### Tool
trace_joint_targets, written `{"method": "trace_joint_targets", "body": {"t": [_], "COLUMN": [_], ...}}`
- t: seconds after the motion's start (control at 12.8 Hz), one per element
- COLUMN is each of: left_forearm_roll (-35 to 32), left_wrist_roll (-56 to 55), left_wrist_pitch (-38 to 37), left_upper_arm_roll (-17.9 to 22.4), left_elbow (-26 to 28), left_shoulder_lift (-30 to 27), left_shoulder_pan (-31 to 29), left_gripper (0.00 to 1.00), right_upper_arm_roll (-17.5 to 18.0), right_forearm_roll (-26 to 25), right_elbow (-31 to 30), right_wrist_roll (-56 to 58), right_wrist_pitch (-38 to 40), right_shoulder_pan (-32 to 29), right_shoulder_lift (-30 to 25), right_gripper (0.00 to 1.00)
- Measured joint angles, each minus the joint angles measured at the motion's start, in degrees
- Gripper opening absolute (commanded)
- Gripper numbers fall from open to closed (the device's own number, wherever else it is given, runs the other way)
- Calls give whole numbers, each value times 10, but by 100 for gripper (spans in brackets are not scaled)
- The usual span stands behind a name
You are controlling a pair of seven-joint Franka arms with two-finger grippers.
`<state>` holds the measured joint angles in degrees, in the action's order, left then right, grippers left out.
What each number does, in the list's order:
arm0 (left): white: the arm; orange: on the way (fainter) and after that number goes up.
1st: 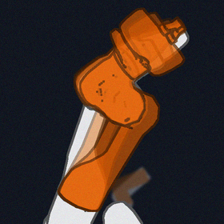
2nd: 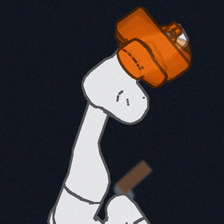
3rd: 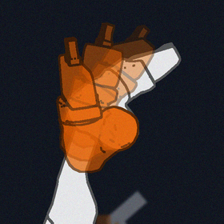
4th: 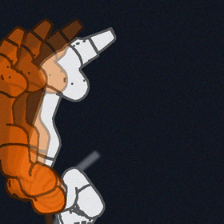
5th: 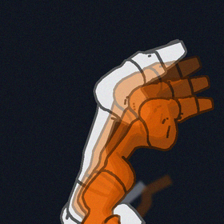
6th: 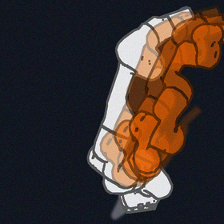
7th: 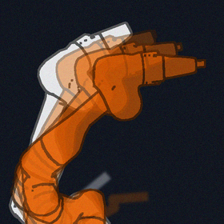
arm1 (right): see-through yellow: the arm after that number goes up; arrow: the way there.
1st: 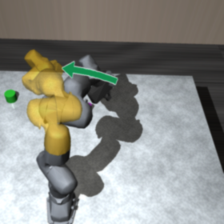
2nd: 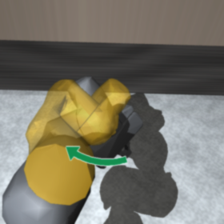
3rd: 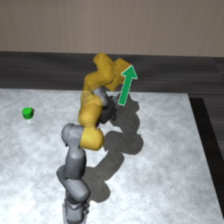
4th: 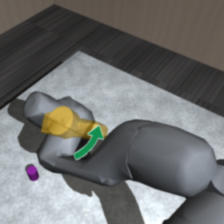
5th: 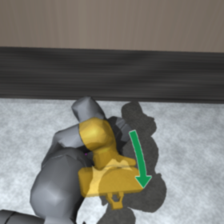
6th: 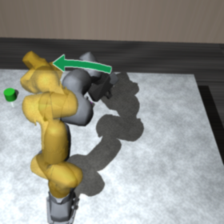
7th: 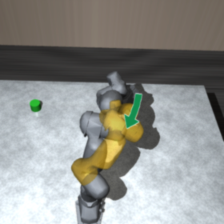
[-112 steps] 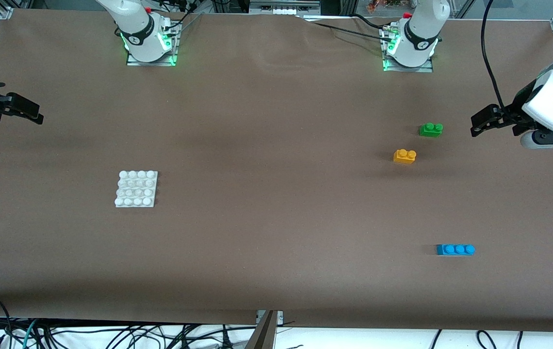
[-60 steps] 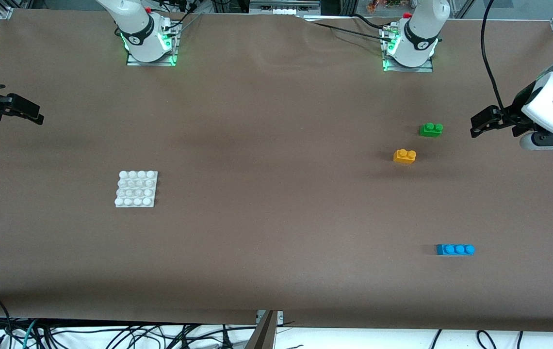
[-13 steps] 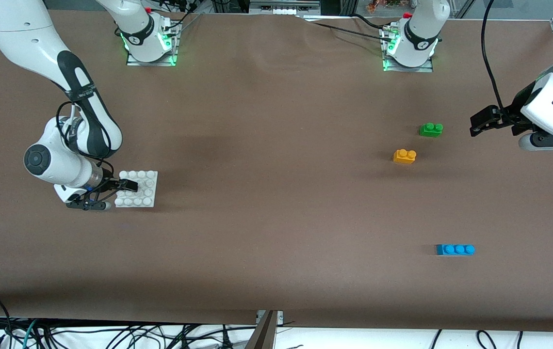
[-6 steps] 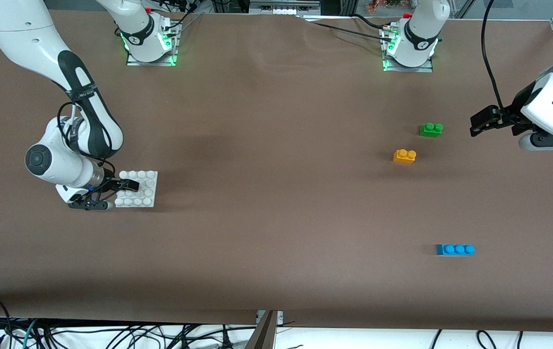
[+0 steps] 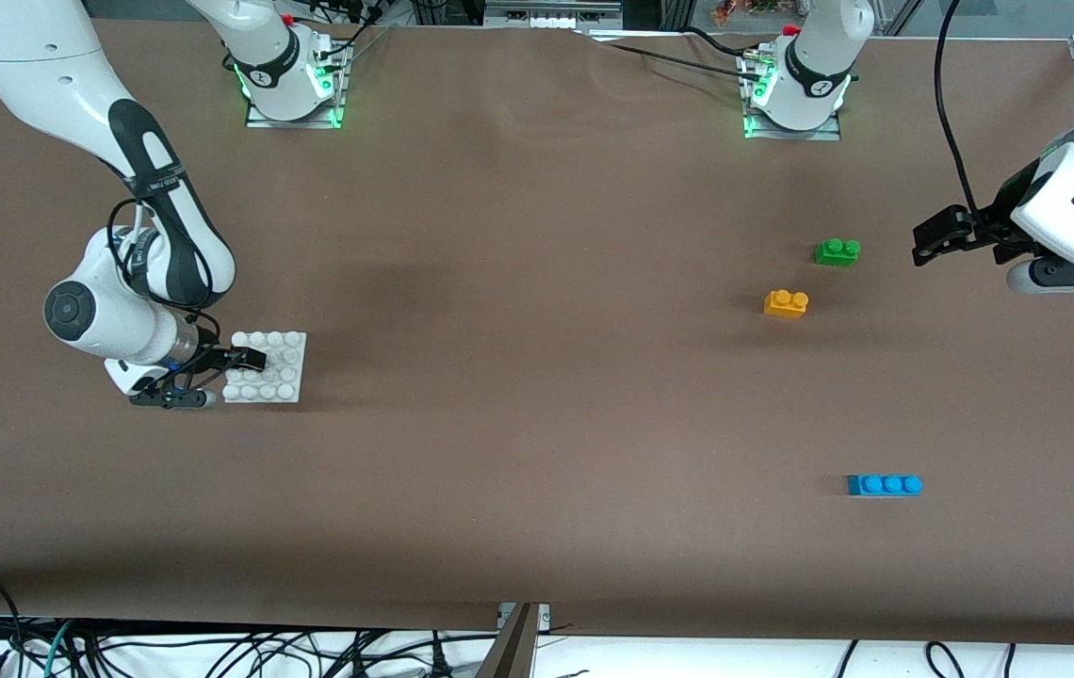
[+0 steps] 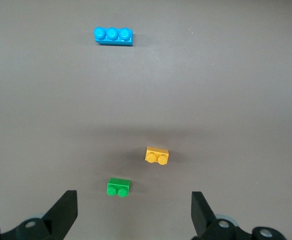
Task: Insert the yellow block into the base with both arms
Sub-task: 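Grip the white base plate's edge with the right gripper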
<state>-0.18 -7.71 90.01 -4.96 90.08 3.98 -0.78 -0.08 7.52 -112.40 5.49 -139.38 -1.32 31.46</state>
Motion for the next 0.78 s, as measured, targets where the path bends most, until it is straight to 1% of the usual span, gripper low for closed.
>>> {"method": "trace_joint_targets", "body": {"t": [0.08,0.16,0.23,0.31,0.39,0.78], "left_forearm_roll": [0,0,0,0,0,0], "left_wrist_roll": [0,0,0,0,0,0], "left_wrist_pitch": [0,0,0,0,0,0], "left_upper_arm_roll": [0,0,0,0,0,0], "left_elbow": [0,0,0,0,0,-1], "left_shoulder_lift": [0,0,0,0,0,1], "left_shoulder_pan": [0,0,0,0,0,0], "left_gripper": [100,100,100,100,100,100], "right_upper_arm_roll": [0,0,1,0,0,0], "right_forearm_roll": [0,0,0,0,0,0], "right_elbow": [0,0,0,0,0,0], "right_wrist_roll": [1,1,1,1,1,5], "right_wrist_pitch": [0,0,0,1,1,2], "right_shoulder_pan": [-1,-1,-1,-1,-1,-1], "right_shoulder_lift": [1,1,3,2,2,2], "right_gripper": [70,65,64,60,59,59]}}
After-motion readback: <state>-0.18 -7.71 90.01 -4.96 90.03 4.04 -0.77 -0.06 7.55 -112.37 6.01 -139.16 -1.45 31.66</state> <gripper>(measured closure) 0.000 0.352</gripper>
